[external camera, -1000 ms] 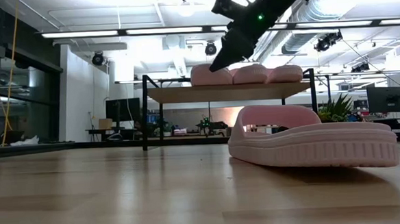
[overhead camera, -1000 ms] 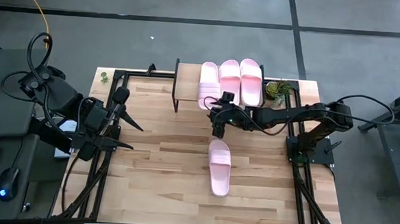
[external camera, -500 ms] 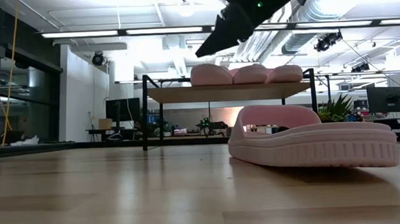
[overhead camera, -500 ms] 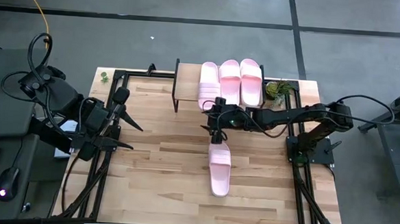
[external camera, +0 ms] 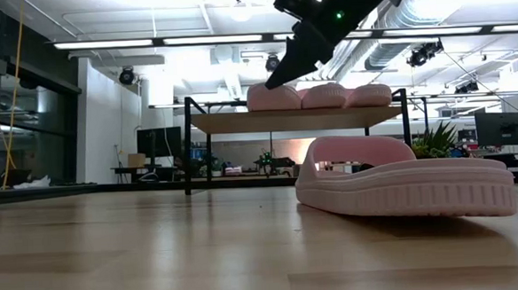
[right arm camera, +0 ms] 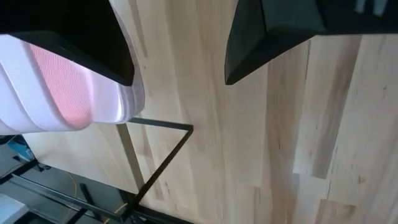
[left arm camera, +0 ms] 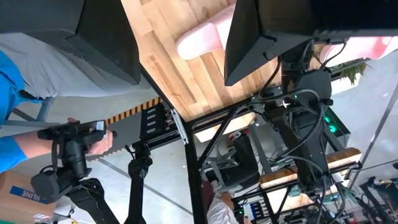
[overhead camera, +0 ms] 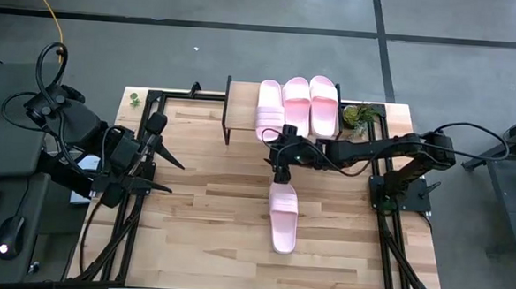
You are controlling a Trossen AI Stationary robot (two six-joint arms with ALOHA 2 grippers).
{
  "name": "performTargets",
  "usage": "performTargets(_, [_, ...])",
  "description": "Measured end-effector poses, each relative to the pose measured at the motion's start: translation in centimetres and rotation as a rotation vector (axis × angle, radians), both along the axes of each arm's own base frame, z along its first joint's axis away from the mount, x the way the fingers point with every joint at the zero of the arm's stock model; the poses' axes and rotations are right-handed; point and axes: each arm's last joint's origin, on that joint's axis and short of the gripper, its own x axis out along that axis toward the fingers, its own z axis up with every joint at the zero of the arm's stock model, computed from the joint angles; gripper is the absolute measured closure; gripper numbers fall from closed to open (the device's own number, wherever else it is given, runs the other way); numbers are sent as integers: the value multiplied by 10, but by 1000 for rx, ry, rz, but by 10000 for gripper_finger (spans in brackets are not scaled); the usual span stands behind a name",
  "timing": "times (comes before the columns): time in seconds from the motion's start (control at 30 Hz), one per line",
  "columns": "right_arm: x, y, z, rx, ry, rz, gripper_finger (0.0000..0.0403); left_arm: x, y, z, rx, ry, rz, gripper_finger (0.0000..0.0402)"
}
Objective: Pick and place slides into the shelf
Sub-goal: Put the pink slide on the shelf
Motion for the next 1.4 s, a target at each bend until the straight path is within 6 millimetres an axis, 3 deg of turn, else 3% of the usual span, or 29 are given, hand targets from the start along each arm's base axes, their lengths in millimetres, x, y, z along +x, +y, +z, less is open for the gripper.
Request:
performTargets(0.47, [-1,-5,0,-63,9,-81,157,0,0,0,-1,0,0,188])
performTargets(1.07, [3,-1,4,25,-49,35,157,0,0,0,-1,0,0,188])
performTargets(1.23, [5,8,6,100,-85,120,157,0,0,0,-2,0,1,188])
performTargets(1.4, [5,31,6,97,-82,179,157,0,0,0,-2,1,1,188])
